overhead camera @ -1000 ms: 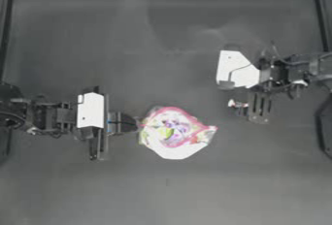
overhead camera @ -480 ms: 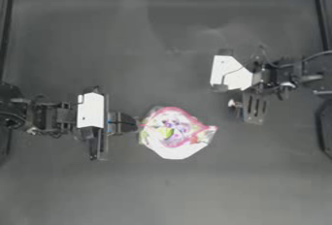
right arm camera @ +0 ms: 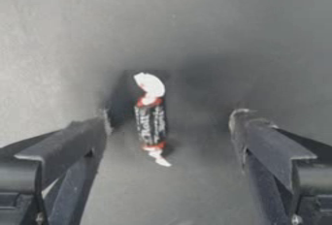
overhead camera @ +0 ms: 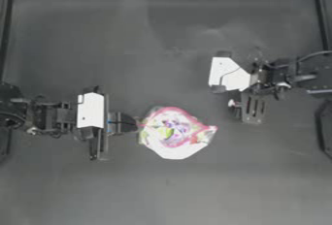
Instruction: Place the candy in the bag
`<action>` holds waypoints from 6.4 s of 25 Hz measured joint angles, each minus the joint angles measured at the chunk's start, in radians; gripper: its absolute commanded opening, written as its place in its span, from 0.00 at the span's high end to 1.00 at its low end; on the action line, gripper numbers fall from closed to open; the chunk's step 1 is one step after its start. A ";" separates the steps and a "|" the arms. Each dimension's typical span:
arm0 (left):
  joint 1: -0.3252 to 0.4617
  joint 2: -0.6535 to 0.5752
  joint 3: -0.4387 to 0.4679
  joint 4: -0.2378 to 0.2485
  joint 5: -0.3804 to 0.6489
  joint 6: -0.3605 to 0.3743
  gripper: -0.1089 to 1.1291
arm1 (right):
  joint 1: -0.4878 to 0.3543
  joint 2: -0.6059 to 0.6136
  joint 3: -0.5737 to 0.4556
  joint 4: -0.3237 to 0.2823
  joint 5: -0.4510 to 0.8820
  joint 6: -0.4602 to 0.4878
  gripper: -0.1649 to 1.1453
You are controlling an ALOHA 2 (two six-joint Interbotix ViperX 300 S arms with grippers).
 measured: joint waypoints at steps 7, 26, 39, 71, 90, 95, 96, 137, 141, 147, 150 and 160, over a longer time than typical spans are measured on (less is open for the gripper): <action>0.000 0.002 0.000 -0.002 0.000 0.000 0.88 | -0.005 0.009 0.000 0.067 -0.009 -0.060 0.40; 0.000 0.002 0.000 -0.002 0.000 -0.002 0.88 | -0.006 -0.058 -0.003 0.110 0.048 -0.072 0.70; 0.000 0.002 0.000 -0.002 0.000 0.000 0.88 | 0.060 -0.258 -0.152 0.110 0.187 -0.066 0.71; 0.000 0.002 0.000 -0.002 0.000 0.000 0.88 | 0.287 0.091 -0.543 0.112 0.215 -0.064 0.72; -0.002 0.002 0.000 -0.002 0.000 0.000 0.88 | 0.290 0.164 -0.545 0.169 0.152 -0.078 0.65; 0.000 0.002 0.000 -0.002 0.000 0.000 0.88 | 0.290 0.167 -0.543 0.172 0.152 -0.078 0.49; -0.002 0.002 0.002 -0.002 0.000 0.000 0.88 | 0.290 0.167 -0.545 0.172 0.152 -0.078 0.45; -0.021 -0.086 0.000 -0.002 0.014 0.000 0.88 | 0.255 -0.192 -0.322 0.155 0.018 -0.066 0.19; -0.021 -0.087 0.000 -0.002 0.015 0.002 0.88 | 0.255 -0.212 -0.310 0.155 0.017 -0.063 0.19; -0.020 -0.123 0.002 0.000 0.014 0.011 0.88 | 0.255 -0.241 -0.278 0.158 -0.005 -0.063 0.19; -0.021 -0.144 0.000 0.000 0.014 0.023 0.88 | 0.258 -0.252 -0.265 0.158 -0.014 -0.063 0.19; -0.021 -0.184 0.025 0.000 0.015 0.028 0.88 | 0.261 -0.325 -0.232 0.160 -0.029 -0.052 0.19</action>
